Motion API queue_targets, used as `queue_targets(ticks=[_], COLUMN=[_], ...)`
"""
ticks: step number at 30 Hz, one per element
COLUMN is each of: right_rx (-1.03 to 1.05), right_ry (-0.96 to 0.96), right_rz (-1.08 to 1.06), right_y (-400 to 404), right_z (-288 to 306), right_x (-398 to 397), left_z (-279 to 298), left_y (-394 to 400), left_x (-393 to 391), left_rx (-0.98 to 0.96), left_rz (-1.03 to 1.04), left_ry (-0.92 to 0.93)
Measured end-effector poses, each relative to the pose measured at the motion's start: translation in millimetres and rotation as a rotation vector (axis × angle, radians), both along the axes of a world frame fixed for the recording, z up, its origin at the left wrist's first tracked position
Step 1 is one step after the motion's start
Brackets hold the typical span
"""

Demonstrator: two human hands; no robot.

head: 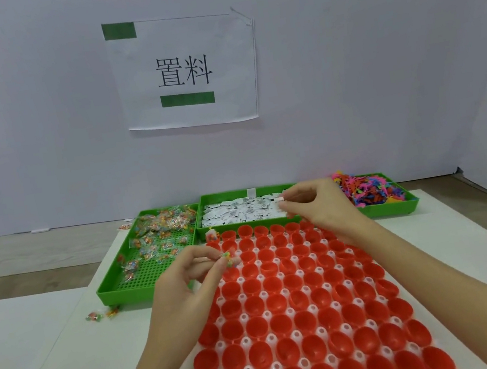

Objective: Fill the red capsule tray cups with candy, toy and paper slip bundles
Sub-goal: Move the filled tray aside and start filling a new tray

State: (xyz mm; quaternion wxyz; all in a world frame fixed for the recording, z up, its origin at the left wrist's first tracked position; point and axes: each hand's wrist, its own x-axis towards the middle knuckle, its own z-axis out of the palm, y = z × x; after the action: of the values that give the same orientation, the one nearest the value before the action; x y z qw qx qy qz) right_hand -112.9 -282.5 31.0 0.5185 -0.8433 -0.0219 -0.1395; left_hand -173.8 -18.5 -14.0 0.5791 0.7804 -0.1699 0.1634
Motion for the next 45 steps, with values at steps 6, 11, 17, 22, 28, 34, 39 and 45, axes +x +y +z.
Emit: queue_targets(ticks=[6, 11, 17, 22, 28, 34, 39, 45], right_rx=[0.094, -0.06, -0.126, -0.14, -0.049, -0.049, -0.107, -0.319], right_ry=[-0.028, -0.102, -0.213, -0.232, -0.18, -0.148, -0.111, -0.065], right_rz=[0.136, 0.125, 0.014, 0.068, 0.183, 0.165, 0.013, -0.172], right_y=[29, 36, 49, 49, 54, 47, 26, -12], right_z=[-6, -12, -23, -23, -23, -17, -19, -10], right_x=[-80, -108, -115, -116, -119, -116, -101, -38], left_z=[5, 10, 10, 10, 13, 16, 17, 15], left_y=[-6, -7, -9, -10, -7, -6, -6, -6], left_x=[-8, -13, -17, -19, -17, -21, -23, -21], left_rx=[-0.041, 0.045, -0.083, -0.148, -0.183, -0.12, -0.1, -0.101], left_rz=[-0.112, -0.265, -0.349, -0.354, -0.306, -0.301, -0.301, -0.299], left_ry=[0.03, 0.036, 0.139, 0.161, 0.157, 0.174, 0.169, 0.197])
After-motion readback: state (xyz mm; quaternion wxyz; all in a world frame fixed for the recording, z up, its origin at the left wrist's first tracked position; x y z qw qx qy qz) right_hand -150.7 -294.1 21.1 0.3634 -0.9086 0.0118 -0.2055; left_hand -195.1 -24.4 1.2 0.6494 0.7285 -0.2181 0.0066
